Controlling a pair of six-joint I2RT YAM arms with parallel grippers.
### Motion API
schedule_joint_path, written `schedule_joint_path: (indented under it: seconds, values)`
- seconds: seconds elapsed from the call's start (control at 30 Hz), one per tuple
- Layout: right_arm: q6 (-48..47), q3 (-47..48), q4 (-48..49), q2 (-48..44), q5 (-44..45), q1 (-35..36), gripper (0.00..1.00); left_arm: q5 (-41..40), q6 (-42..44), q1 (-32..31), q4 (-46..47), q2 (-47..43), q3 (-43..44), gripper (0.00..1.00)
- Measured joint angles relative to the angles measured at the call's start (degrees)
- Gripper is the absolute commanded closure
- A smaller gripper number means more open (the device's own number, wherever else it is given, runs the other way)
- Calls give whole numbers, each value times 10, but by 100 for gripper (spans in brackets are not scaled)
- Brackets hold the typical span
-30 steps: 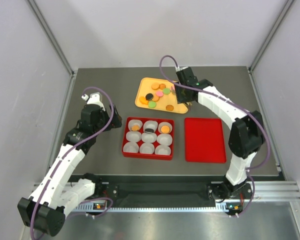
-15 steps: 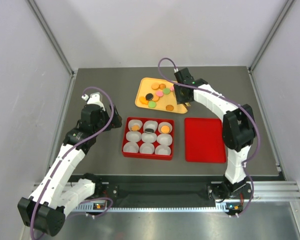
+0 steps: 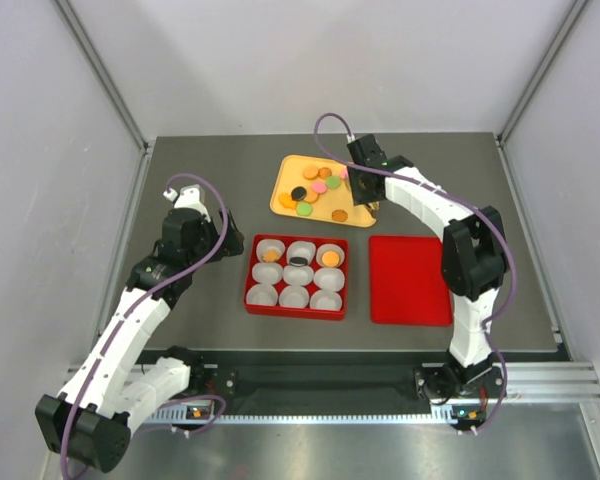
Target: Pack the cookies
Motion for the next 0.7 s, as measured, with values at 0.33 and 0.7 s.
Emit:
schedule_joint_path:
  seconds: [0.33,0.7]
  values:
    - [3,-44,3,-44,-2,0,69,0,0,0,0,0,0,3]
    - [11,-151,6,-184,-24,-2,69,0,0,0,0,0,0,3]
